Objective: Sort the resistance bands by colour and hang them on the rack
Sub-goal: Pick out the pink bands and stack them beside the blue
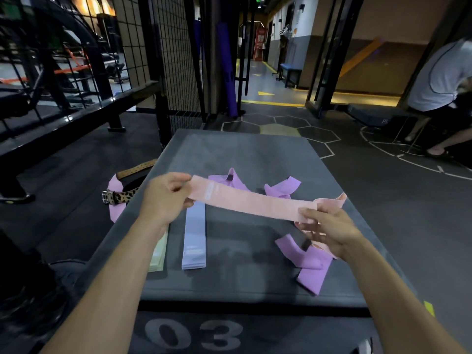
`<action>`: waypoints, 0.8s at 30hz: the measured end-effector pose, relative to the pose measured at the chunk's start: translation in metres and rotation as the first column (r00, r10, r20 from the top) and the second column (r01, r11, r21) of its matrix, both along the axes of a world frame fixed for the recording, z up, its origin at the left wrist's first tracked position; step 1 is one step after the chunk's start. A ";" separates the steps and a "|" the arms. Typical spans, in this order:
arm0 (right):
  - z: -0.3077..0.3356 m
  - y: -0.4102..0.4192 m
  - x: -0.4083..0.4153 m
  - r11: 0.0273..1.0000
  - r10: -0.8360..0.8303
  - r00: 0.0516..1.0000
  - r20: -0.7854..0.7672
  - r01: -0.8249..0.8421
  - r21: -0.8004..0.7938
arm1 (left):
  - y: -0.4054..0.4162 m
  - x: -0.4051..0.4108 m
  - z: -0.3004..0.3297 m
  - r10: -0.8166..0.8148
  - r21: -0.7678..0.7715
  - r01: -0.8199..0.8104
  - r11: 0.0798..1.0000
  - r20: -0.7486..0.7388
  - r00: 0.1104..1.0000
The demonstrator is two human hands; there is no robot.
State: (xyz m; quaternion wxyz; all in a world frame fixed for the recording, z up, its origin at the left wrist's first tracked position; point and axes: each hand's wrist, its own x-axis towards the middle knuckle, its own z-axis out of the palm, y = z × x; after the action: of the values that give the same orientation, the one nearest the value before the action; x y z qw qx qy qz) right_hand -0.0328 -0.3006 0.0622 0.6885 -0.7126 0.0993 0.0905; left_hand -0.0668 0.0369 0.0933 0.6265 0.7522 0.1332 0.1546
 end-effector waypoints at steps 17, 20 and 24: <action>0.029 0.067 0.106 0.957 0.031 0.961 0.274 0.050 -0.286 | -0.073 -0.016 -0.032 -0.264 0.377 0.646 0.664 -0.689 0.674; 0.023 0.089 0.138 0.860 0.223 0.942 0.250 -0.069 -0.506 | -0.082 -0.008 -0.043 -0.262 0.417 0.675 0.609 -0.697 0.667; 0.001 0.124 0.167 0.671 0.457 0.856 0.241 -0.154 -0.725 | -0.088 0.001 -0.047 -0.248 0.450 0.724 0.522 -0.732 0.634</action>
State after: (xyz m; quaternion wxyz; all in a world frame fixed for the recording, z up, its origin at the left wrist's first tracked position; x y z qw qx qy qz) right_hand 0.1346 -0.1761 0.0637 0.3563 -0.9233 -0.1423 0.0155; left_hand -0.0660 -0.0507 0.0467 0.2250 0.9443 0.0175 -0.2396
